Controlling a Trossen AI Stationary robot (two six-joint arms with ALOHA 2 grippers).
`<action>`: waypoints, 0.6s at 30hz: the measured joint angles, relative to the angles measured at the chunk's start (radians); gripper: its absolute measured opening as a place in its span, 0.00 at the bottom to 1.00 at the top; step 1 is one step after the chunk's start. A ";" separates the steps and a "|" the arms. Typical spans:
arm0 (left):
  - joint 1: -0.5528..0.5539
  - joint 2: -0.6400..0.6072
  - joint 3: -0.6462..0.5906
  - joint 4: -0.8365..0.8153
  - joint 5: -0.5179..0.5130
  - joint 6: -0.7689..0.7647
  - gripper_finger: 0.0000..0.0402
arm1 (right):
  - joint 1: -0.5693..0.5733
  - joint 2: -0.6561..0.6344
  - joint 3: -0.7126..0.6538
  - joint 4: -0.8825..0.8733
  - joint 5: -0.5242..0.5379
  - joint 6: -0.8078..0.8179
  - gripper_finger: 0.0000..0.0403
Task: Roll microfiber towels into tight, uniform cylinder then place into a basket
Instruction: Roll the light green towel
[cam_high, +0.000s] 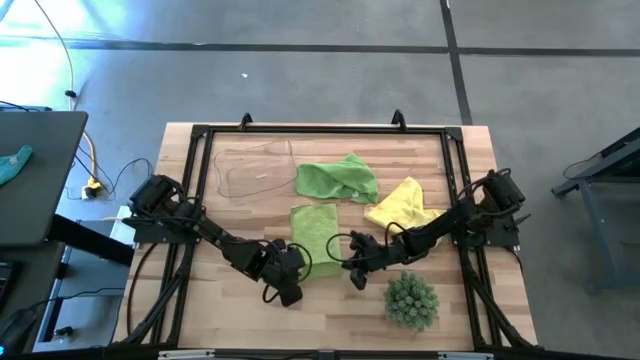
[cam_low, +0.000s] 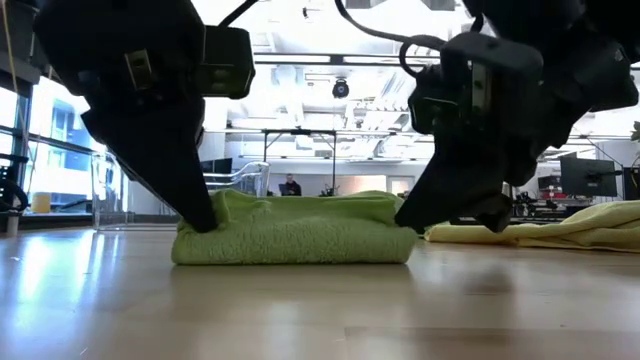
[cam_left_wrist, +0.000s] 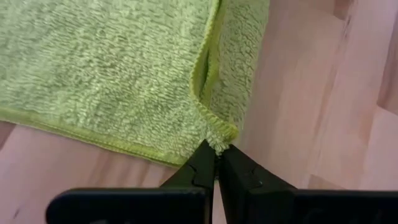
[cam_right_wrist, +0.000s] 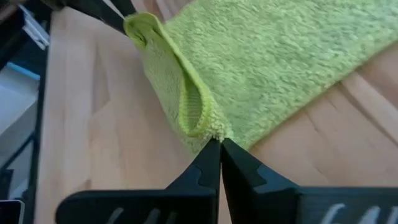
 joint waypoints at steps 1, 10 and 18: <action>0.000 0.000 0.000 0.000 -0.002 0.000 0.00 | -0.004 0.000 0.000 -0.007 0.000 0.000 0.00; 0.000 0.001 0.000 -0.004 -0.002 0.010 0.00 | -0.008 -0.023 0.000 -0.028 -0.032 -0.159 0.17; 0.000 0.001 0.000 -0.013 0.000 0.010 0.00 | -0.019 -0.120 0.001 -0.020 -0.093 -0.240 0.21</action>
